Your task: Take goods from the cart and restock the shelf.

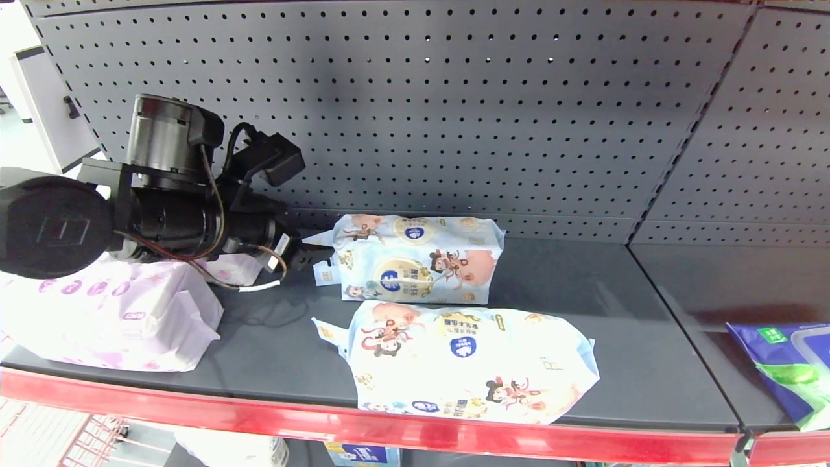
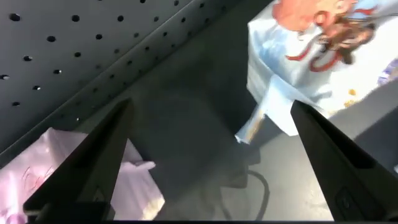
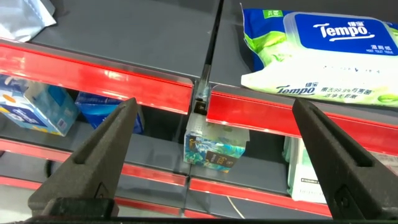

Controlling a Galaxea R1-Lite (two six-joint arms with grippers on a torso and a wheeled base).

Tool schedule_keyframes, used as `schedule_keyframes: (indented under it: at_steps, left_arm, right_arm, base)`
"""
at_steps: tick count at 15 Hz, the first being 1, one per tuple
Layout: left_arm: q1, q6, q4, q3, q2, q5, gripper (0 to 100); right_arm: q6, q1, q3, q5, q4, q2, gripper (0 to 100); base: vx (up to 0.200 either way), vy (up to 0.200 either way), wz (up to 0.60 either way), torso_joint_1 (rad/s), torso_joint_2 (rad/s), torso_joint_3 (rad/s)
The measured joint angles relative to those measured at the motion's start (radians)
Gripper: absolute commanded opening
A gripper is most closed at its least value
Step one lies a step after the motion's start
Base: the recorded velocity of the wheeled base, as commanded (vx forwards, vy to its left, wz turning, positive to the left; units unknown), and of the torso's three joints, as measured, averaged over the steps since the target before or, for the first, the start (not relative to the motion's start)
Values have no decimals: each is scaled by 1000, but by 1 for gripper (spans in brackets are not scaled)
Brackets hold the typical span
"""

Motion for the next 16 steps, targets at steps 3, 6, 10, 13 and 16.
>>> schedule_keyframes:
  at_steps: [3, 6, 10, 13, 16]
  left_arm:
    - [-5, 0, -49, -12, 30, 0, 100]
    - [-23, -1, -64, -29, 54, -1, 100]
    - [-51, -22, -66, -46, 69, -2, 100]
    - [-67, -22, -66, -54, 73, -3, 100]
    - [-82, -22, -67, -67, 79, -3, 100]
  right_arm:
    - [0, 0, 3, 0, 0, 0, 100]
    - [0, 0, 6, 0, -1, 0, 100]
    - [1, 0, 7, 0, -1, 0, 100]
    - [1, 0, 6, 0, -1, 0, 100]
    - [2, 0, 4, 0, -2, 0, 100]
  base:
    - [0, 0, 0, 0, 0, 0]
    - [0, 0, 0, 0, 0, 0]
    - [0, 0, 0, 0, 0, 0]
    - [0, 0, 0, 0, 0, 0]
    - [0, 0, 0, 0, 0, 0]
